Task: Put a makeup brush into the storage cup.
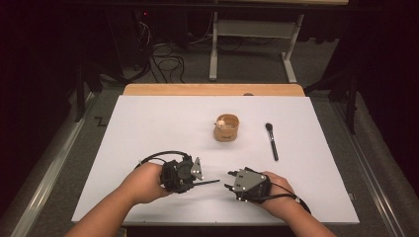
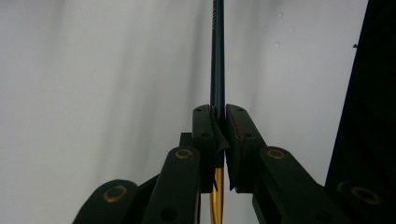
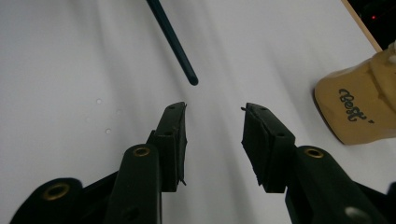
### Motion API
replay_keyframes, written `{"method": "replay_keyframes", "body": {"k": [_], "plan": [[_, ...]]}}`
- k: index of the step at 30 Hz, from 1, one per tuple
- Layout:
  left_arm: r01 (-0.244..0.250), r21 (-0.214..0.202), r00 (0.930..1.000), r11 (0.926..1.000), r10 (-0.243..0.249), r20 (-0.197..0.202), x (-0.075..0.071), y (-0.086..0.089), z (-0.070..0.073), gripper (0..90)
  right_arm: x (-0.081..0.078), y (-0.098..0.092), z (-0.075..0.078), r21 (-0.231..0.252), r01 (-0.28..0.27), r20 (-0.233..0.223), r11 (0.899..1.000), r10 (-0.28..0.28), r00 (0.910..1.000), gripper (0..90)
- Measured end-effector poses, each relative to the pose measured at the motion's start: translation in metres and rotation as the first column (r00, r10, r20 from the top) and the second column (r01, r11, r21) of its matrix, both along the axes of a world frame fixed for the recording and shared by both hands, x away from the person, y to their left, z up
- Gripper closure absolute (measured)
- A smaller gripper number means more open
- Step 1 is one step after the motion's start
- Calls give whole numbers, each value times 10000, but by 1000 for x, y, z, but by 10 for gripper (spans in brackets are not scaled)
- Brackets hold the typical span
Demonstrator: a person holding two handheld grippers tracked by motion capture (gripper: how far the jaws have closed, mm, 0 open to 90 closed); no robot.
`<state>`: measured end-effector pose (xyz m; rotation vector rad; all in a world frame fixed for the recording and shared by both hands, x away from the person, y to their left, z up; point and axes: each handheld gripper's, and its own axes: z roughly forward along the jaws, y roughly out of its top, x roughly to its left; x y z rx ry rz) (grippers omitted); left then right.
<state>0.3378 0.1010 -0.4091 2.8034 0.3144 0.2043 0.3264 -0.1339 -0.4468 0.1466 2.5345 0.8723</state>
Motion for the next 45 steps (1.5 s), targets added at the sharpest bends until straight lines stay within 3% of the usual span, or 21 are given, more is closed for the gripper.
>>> {"method": "replay_keyframes", "body": {"k": [14,23,30,32,37,38,41,45], "plan": [[203,41,9998,9998,-203,-20,-2,-5,-3,831,-5,15,-2,-522,-797,274,9955,812,9963,642],[356,61,9994,9993,-356,0,-6,-6,-3,831,-6,23,-4,-577,-1091,133,9924,1100,9938,656],[478,29,9989,9989,-478,14,-8,-9,-4,831,-3,29,-5,-936,-1438,56,9852,1449,9894,672],[484,-13,9988,9988,-484,9,-8,-9,-4,831,-4,31,-7,-862,-1273,-52,9881,1273,9919,676],[489,-28,9988,9988,-489,34,-9,-8,-3,831,-2,34,-6,-1057,-1644,-58,9807,1647,9863,691],[500,-31,9987,9987,-500,44,-9,-8,-3,831,-3,35,-6,-932,-1469,-129,9847,1464,9891,697],[520,-57,9986,9986,-520,63,-10,-8,-2,831,-2,36,-6,-1068,-1717,-64,9793,1720,9851,698],[571,-54,9984,9984,-570,62,-10,-9,-2,831,-2,37,-7,-1033,-1591,38,9819,1603,9871,707]]}}
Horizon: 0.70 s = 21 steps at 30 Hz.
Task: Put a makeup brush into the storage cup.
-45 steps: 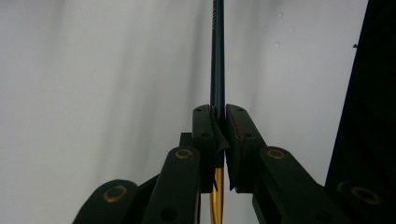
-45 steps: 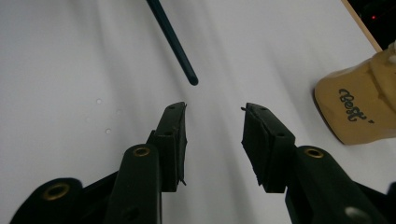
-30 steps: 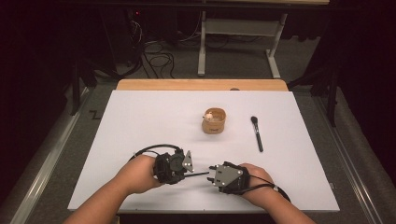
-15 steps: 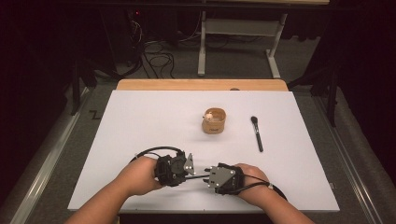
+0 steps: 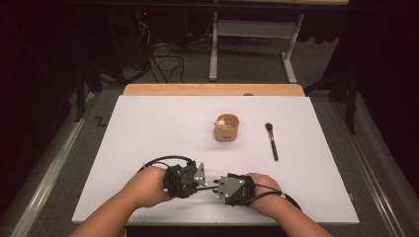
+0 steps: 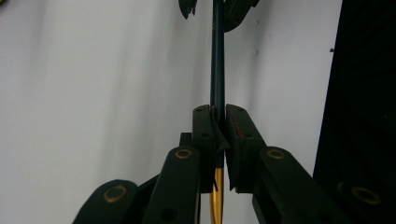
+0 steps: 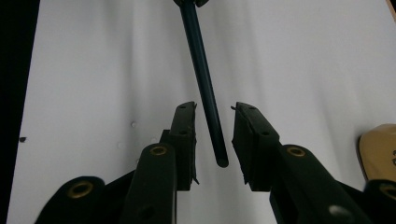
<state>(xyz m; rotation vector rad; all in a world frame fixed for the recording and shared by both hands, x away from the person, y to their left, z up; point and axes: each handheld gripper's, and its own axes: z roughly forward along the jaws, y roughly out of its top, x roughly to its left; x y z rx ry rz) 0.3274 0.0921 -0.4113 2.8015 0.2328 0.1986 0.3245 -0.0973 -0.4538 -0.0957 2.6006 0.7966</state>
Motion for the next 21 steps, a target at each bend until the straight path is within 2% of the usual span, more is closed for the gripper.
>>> {"method": "replay_keyframes", "body": {"k": [2,8,13,15,17,21], "plan": [[7,-11,10000,10000,-7,-2,0,0,0,831,1,-1,0,-178,-129,-47,9998,128,9999,711],[10,-45,10000,10000,-10,-28,0,0,0,831,2,-1,-1,-198,-210,-120,9996,207,9997,725],[16,-61,10000,10000,-17,-30,0,0,0,831,1,0,-1,-96,-29,-178,9999,27,9998,726],[15,-81,10000,10000,-15,-27,0,0,0,832,1,0,-1,-65,-60,-212,10000,59,9998,732],[27,-66,10000,10000,-27,-23,0,0,1,831,2,0,-1,-250,-223,-141,9994,219,9997,733],[1,-67,10000,10000,-1,29,-1,1,1,831,2,0,-1,-161,-176,-159,9997,173,9997,733]]}}
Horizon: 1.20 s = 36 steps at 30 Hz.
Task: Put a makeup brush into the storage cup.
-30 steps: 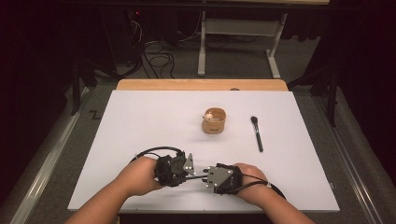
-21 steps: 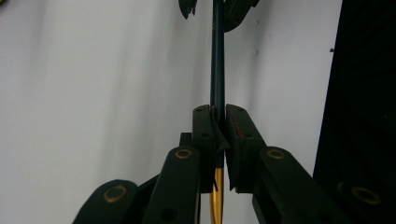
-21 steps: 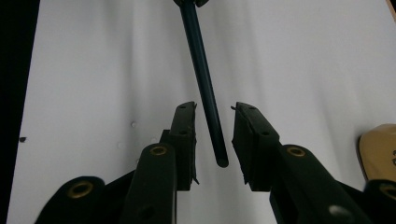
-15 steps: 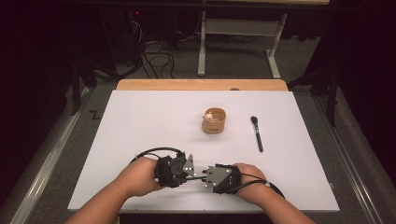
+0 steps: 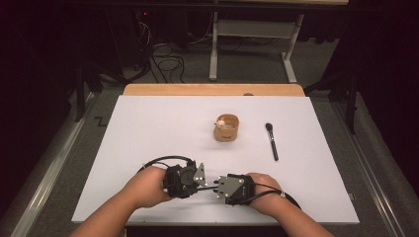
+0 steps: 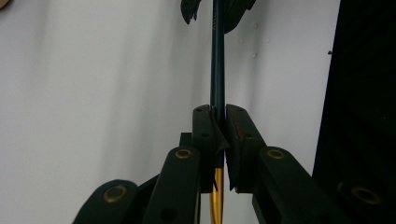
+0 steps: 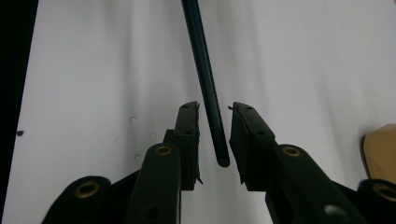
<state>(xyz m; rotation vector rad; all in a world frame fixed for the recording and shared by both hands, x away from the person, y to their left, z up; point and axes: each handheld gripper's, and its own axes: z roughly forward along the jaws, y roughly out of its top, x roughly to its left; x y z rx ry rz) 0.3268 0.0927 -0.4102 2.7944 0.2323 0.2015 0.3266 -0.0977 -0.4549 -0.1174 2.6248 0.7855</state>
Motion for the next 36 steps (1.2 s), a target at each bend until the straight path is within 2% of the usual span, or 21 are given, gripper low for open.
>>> {"method": "replay_keyframes", "body": {"k": [16,17,21,27,36], "plan": [[54,60,10000,10000,-54,-27,0,-1,-2,831,2,0,1,-103,-126,132,9999,127,9998,752],[53,80,10000,10000,-53,-24,0,-1,-2,831,1,1,0,32,25,55,10000,-25,10000,752],[34,76,10000,10000,-33,-29,0,-1,-2,831,1,1,1,-183,-218,42,9996,218,9998,760],[2,54,10000,10000,-2,-23,1,-1,-2,831,1,1,1,-215,-288,62,9994,290,9996,818],[-27,30,10000,10000,27,-16,1,0,-1,830,1,0,2,-279,-444,148,9986,448,9989,839]]}}
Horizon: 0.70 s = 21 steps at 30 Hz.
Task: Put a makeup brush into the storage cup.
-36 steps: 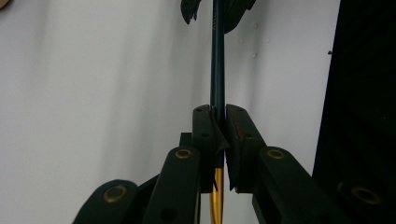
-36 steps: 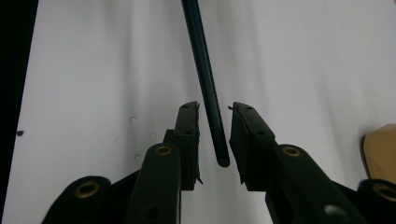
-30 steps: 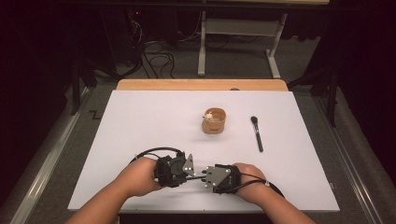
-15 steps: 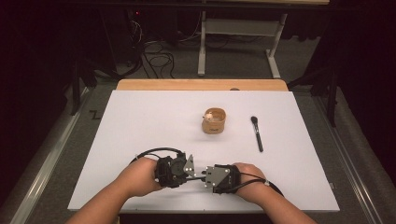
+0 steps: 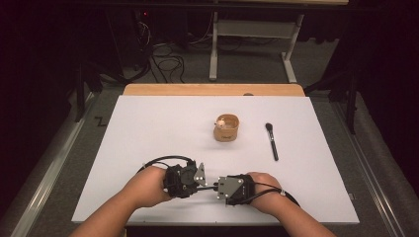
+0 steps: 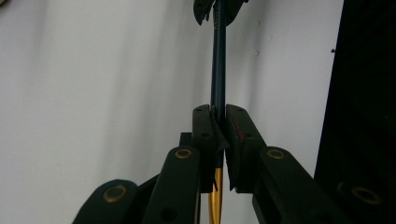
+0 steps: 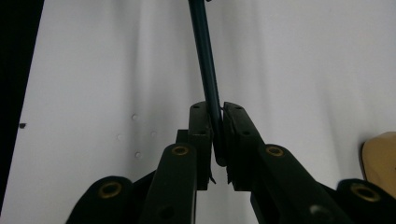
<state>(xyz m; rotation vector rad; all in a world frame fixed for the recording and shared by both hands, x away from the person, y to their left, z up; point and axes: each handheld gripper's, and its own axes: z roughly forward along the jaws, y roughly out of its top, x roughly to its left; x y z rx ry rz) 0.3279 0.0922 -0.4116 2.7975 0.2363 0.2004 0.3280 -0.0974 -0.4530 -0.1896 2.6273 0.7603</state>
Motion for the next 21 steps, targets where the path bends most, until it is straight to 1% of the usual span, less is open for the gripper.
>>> {"method": "replay_keyframes", "body": {"k": [3,4,5,6,7,11,13,15,16,17,19,20,21], "plan": [[-19,0,10000,10000,19,27,0,0,0,829,-1,0,-1,-67,-184,74,9998,185,9998,852],[-41,-4,10000,10000,41,38,0,0,0,828,0,0,-1,-165,-295,216,9994,299,9993,855],[-42,-3,10000,10000,42,40,0,0,0,827,0,0,-1,-213,-349,244,9992,354,9991,858],[-52,-20,10000,10000,52,46,0,1,0,826,0,0,-1,-234,-423,212,9988,428,9989,860],[-84,-34,10000,10000,84,34,0,1,1,826,-2,1,-2,-126,-345,113,9993,347,9993,862],[-148,-129,9999,9998,148,10,2,2,2,820,-1,0,-1,-119,-361,178,9993,363,9992,867],[-176,-163,9998,9997,176,2,2,2,2,817,-2,0,-1,-51,-302,117,9995,302,9995,868],[-152,-152,9999,9998,152,-26,2,3,2,814,-1,0,-1,-51,-397,90,9992,397,9992,869],[-153,-136,9999,9998,152,-36,2,3,2,813,-3,1,-1,25,-343,0,9994,343,9994,869],[-186,-120,9998,9998,186,-18,2,3,2,809,-1,1,-1,-160,-589,168,9981,592,9981,870],[-237,-117,9997,9997,236,-10,2,2,2,796,-1,1,0,-126,-515,170,9986,517,9985,870],[-241,-102,9997,9997,241,-27,2,2,2,781,-3,1,-1,63,-325,30,9995,325,9995,871],[-250,-106,9997,9996,250,-19,2,2,2,770,-3,1,-1,49,-286,39,9996,286,9996,871]]}}
